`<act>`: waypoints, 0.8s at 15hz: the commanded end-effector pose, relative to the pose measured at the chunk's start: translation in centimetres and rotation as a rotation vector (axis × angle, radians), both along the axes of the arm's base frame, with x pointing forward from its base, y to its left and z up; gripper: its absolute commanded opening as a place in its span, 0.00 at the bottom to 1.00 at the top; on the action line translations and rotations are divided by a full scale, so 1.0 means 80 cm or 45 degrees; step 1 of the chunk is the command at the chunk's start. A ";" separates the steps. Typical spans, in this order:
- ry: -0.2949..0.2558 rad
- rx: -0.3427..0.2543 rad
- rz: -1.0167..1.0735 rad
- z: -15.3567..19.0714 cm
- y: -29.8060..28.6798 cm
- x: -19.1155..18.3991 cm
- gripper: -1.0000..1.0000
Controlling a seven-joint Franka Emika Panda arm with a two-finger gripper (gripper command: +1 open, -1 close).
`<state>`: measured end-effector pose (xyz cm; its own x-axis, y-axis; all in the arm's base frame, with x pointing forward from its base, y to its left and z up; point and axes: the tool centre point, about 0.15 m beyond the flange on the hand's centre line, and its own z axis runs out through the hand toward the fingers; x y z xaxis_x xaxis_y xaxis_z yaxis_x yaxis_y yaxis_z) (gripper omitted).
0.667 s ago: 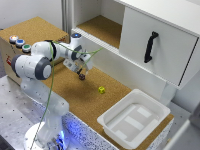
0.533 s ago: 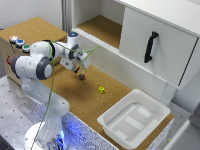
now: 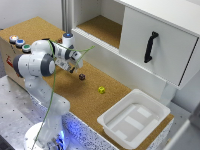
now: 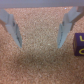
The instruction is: Push the purple block towards the right
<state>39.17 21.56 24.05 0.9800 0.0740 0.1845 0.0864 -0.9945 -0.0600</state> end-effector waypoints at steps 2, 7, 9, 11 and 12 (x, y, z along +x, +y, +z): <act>0.089 -0.002 0.041 -0.026 -0.010 0.039 0.00; 0.108 -0.008 -0.031 -0.037 -0.045 0.031 0.00; 0.110 -0.016 -0.058 -0.038 -0.062 0.028 0.00; 0.120 -0.033 -0.086 -0.043 -0.080 0.026 0.00; 0.118 -0.037 -0.100 -0.042 -0.089 0.026 0.00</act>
